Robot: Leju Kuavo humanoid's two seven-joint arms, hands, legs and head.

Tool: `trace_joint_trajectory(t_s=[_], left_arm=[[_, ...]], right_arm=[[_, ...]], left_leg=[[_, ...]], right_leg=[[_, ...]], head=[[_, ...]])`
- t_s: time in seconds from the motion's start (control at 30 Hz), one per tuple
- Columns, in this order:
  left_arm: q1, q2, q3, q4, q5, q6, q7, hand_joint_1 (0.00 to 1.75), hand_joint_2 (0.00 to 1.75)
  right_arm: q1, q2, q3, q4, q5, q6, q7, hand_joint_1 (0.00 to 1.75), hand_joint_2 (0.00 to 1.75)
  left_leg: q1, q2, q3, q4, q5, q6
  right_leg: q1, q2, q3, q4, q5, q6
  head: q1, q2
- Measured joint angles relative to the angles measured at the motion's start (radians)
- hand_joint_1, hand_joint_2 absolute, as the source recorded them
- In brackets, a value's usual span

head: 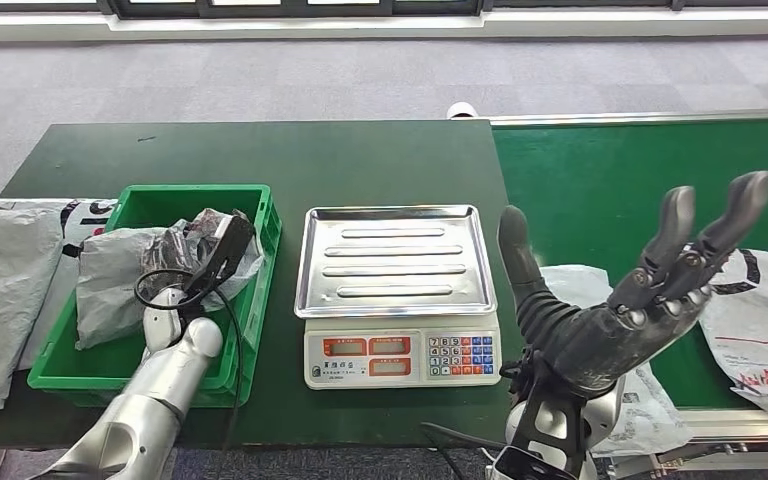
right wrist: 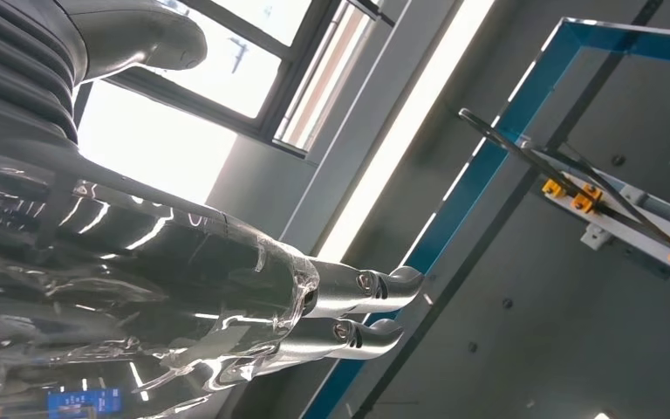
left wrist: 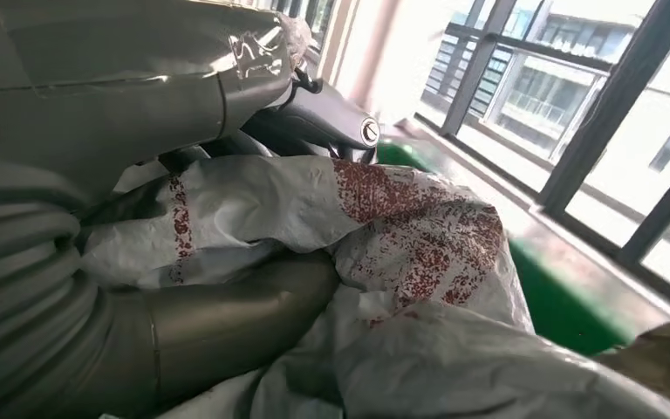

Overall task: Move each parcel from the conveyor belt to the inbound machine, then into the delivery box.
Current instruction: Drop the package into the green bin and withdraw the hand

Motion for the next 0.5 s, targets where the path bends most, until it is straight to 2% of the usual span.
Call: trace_joint_trajectory(t_s=[0.27,0.4,0.47,0.5], left_arm=[[-0.069,0.023,0.002,0.165,-0.041,-0.253,0.148,1.75,1.75],[-0.09,0.03,0.007,0.204,-0.054,-0.354,0.189,1.75,1.75],[-0.098,0.031,0.008,0.213,-0.059,-0.367,0.196,0.87,1.75],[-0.099,0.032,0.008,0.216,-0.06,-0.369,0.197,0.44,1.31]], right_arm=[[0.001,0.0,0.0,-0.001,0.015,0.0,0.0,0.0,1.75],[0.001,0.002,0.0,-0.008,0.029,0.0,0.0,0.0,1.75],[0.001,0.002,0.0,-0.008,0.032,0.0,0.0,0.0,1.75],[0.001,0.002,0.0,-0.009,0.032,0.0,0.0,0.0,1.75]], left_leg=[[0.0,0.001,0.001,0.0,0.0,0.0],[0.0,0.0,0.001,-0.001,0.0,0.0],[0.0,0.0,0.003,-0.001,0.0,0.0],[0.0,0.0,0.004,-0.001,0.0,0.0]], right_leg=[[0.0,0.001,0.0,0.0,0.0,0.0],[0.0,0.0,0.002,0.0,0.0,0.0],[0.0,-0.001,0.003,0.0,-0.001,0.0],[0.0,-0.001,0.004,0.0,-0.001,0.0]], head=[[0.0,0.0],[0.0,0.0],[0.0,0.0],[0.0,0.0]])
